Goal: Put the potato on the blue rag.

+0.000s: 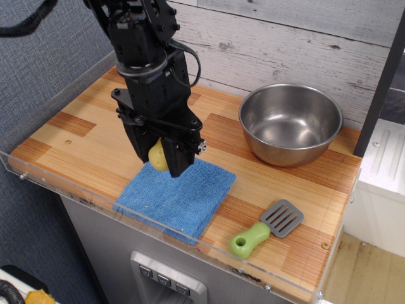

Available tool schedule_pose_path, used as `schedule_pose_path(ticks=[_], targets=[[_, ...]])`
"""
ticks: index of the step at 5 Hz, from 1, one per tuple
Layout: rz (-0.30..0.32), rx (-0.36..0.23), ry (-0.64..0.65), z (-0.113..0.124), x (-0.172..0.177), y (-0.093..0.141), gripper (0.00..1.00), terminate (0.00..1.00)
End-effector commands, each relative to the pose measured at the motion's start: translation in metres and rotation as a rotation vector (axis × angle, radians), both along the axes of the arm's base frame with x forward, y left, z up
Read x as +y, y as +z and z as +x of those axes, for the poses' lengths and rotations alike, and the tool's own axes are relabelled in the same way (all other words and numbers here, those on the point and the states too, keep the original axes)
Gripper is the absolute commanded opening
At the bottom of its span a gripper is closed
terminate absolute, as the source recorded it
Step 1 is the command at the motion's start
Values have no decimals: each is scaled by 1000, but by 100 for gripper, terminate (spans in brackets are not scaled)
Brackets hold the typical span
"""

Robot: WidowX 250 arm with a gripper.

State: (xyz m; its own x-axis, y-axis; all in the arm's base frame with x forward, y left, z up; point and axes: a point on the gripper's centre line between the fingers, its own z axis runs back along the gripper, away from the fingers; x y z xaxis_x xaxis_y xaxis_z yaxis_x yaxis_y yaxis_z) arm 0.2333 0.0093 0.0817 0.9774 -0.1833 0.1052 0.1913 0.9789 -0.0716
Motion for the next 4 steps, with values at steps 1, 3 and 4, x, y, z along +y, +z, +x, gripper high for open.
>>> schedule_pose_path(ticks=[1,3,4], targets=[[5,34,20,3,15,-5,0,0],[8,41,23,-2,23,-25,0,0],[17,47,1,-6,18,-25,100,0]])
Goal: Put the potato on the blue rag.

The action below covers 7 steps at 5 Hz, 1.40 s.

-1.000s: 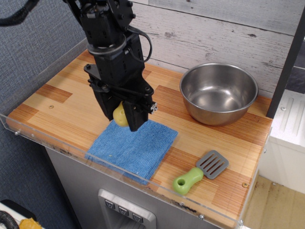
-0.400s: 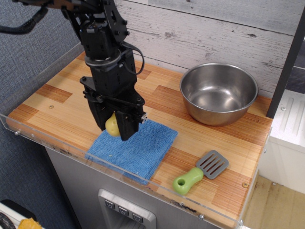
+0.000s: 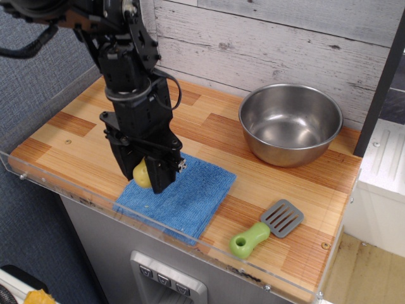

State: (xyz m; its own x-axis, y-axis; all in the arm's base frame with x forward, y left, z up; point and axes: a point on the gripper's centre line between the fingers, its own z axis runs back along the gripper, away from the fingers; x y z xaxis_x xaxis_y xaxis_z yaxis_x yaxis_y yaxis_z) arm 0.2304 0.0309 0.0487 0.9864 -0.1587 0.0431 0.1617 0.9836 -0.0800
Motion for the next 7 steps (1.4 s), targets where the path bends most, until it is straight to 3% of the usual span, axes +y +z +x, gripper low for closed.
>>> schedule_pose_path(ticks=[1,2,3,4,5,7], targets=[[24,-25,-40,-5,-8,10,100,0],[27,-30,-41,-5,-9,11,100,0],[31,-79,-32,1,-5,35,100,0],[-14,-119,-16,11,8,76,100,0],[-22,-119,24,14,26,99,100,0],[-11,-53,68,18,41,97,100,0]])
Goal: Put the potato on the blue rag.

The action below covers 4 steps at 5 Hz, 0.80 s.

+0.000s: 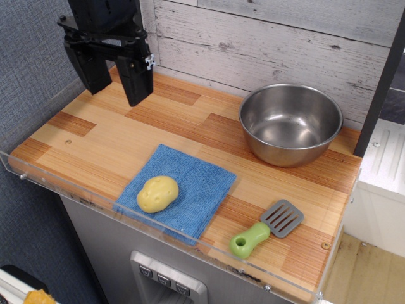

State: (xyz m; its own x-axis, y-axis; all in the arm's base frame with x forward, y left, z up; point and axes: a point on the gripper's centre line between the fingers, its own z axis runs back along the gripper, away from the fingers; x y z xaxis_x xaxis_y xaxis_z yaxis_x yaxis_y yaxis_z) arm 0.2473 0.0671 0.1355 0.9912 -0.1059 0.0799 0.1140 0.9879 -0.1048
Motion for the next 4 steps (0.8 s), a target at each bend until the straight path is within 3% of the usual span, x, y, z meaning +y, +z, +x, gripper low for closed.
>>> schedule_pose_path(ticks=[1,4], targets=[[24,-15,14,-1,3,9,100,0],[84,17,27,-4,3,3,100,0]])
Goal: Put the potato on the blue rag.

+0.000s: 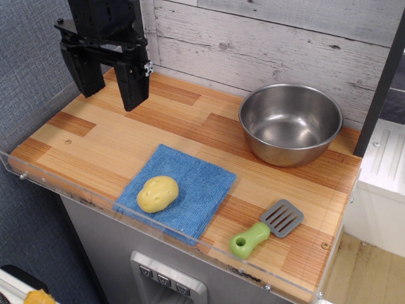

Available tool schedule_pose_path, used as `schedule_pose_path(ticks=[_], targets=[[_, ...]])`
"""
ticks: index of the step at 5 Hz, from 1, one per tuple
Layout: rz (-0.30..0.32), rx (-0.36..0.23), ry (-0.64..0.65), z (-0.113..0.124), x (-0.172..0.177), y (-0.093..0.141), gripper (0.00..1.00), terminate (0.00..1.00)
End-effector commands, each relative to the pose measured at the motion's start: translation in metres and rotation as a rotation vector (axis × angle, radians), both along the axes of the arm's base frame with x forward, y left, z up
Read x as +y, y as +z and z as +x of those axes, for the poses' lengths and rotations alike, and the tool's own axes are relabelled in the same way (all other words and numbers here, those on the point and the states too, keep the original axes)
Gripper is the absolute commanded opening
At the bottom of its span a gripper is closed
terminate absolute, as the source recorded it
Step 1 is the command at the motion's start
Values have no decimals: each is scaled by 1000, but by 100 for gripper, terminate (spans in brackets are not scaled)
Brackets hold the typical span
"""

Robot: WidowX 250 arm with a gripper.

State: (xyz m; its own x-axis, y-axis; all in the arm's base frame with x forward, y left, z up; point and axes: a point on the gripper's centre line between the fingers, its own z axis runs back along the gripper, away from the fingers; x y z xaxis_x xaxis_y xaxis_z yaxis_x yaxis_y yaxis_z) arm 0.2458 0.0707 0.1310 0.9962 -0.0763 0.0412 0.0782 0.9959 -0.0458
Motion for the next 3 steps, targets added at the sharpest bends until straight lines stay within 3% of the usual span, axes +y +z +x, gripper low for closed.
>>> schedule_pose_path(ticks=[1,2,3], targets=[[33,-21,-12,-4,-2,9,100,0],[54,-41,-13,-5,-3,12,100,0],[94,-56,-36,-6,-6,13,100,100]])
